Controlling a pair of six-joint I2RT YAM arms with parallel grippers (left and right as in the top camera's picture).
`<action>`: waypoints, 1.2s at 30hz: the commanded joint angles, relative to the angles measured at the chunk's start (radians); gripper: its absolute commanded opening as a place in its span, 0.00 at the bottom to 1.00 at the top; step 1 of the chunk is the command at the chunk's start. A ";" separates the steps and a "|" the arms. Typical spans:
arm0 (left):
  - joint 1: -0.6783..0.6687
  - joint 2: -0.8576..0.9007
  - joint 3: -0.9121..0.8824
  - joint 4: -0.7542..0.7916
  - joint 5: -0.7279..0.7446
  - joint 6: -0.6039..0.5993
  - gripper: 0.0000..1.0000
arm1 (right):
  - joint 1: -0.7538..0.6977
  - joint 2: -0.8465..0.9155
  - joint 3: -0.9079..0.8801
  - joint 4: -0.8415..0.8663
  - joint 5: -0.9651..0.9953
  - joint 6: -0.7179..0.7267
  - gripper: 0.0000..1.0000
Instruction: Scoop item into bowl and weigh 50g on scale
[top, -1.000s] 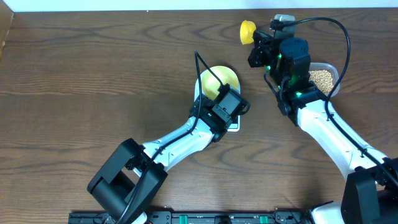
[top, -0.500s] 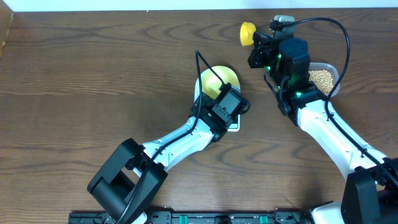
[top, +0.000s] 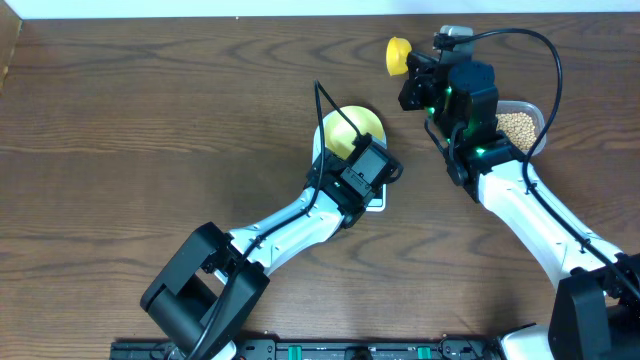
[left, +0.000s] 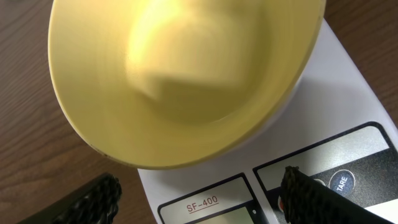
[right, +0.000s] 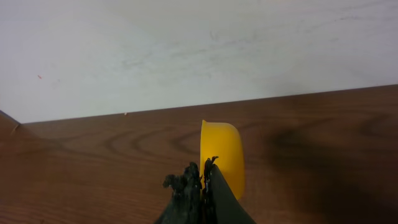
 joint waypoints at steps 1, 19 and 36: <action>0.002 0.010 -0.015 -0.003 -0.017 0.017 0.84 | -0.010 0.007 0.017 0.002 -0.002 -0.012 0.01; 0.000 0.011 -0.040 0.001 0.020 -0.018 0.84 | -0.009 0.007 0.017 0.024 -0.002 -0.012 0.01; -0.004 0.022 -0.048 -0.003 0.043 -0.017 0.84 | -0.009 0.007 0.017 0.016 -0.002 -0.012 0.01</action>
